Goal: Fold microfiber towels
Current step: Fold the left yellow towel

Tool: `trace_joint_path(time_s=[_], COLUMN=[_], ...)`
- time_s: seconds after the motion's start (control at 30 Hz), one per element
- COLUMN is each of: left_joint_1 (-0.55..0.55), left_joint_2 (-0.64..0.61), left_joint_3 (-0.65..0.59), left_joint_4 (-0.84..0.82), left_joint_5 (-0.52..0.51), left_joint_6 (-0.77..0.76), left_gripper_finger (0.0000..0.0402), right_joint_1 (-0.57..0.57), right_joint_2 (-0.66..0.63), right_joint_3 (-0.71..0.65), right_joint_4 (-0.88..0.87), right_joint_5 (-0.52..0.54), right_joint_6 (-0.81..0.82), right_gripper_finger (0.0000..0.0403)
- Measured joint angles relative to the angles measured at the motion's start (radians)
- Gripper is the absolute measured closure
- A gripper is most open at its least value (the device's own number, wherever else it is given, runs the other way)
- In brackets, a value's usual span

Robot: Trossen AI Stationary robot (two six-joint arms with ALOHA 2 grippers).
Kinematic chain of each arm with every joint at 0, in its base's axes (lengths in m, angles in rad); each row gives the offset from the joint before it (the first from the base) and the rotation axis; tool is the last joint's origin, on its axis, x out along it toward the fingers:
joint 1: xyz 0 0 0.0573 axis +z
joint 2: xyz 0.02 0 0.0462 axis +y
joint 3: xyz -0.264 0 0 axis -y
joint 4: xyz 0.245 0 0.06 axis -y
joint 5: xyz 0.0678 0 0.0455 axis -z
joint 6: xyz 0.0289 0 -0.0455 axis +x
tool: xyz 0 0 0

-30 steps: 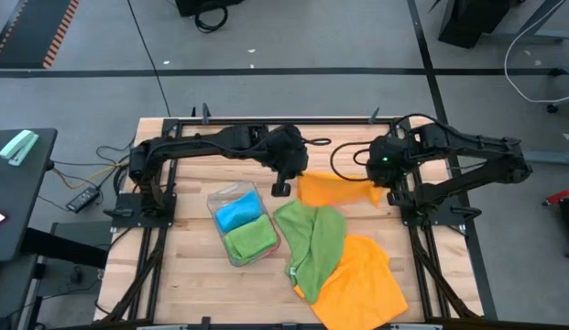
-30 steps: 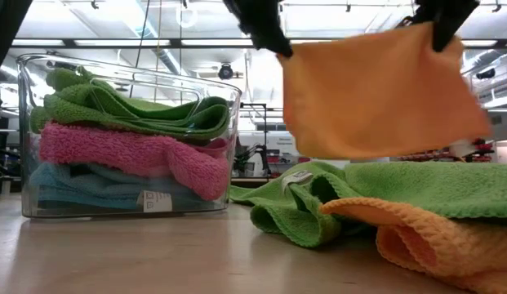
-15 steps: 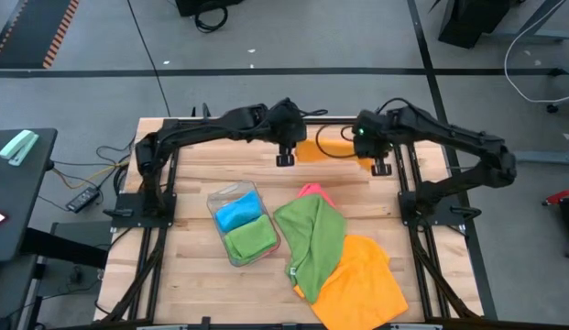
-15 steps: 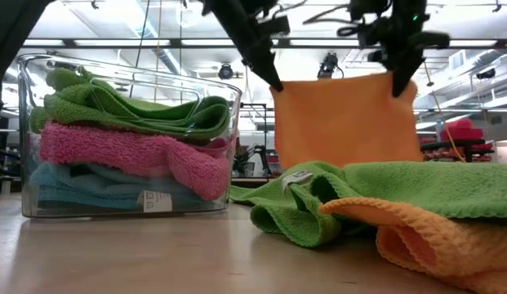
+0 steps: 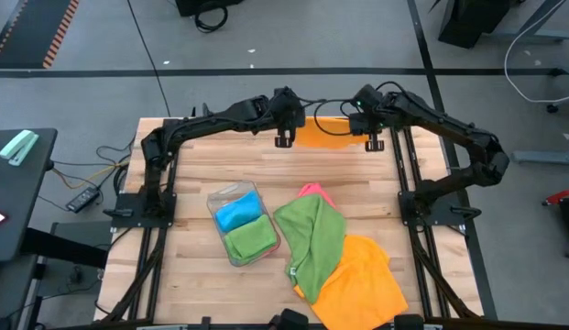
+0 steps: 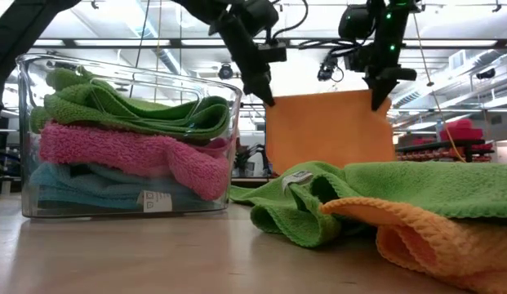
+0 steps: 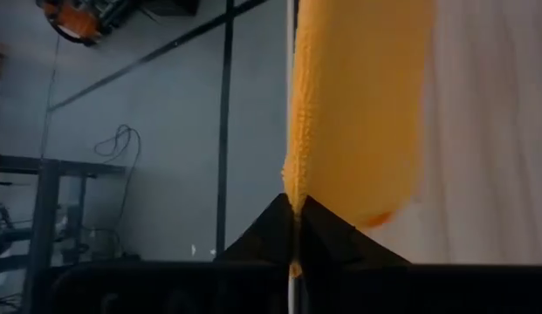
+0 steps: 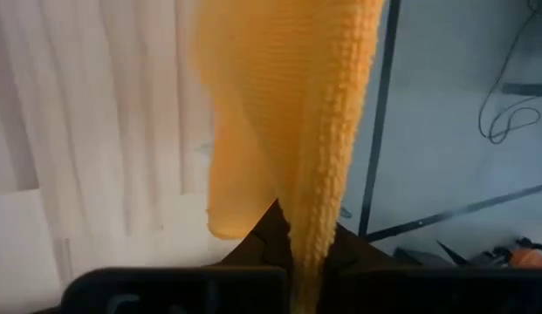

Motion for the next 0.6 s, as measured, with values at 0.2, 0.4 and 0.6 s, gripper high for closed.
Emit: trace_joint_path(time_s=[0.2, 0.4, 0.6], left_joint_1=[-0.017, -0.084, -0.136], left_joint_2=[0.015, 0.052, 0.081], left_joint_3=[0.001, -0.001, 0.000], left_joint_4=[-0.010, -0.128, -0.195], left_joint_5=[0.003, 0.053, 0.061], left_joint_6=[-0.034, -0.104, -0.163], left_gripper_finger=[0.0394, 0.0371, 0.0385], right_joint_1=[0.006, 0.098, 0.213], right_joint_2=[0.033, 0.048, 0.047], right_joint_3=[-0.002, -0.073, -0.157], right_joint_4=[-0.010, -0.010, -0.021], right_joint_5=[-0.093, -0.157, -0.173], right_joint_6=[0.045, 0.093, 0.151], right_gripper_finger=[0.0388, 0.0388, 0.0388])
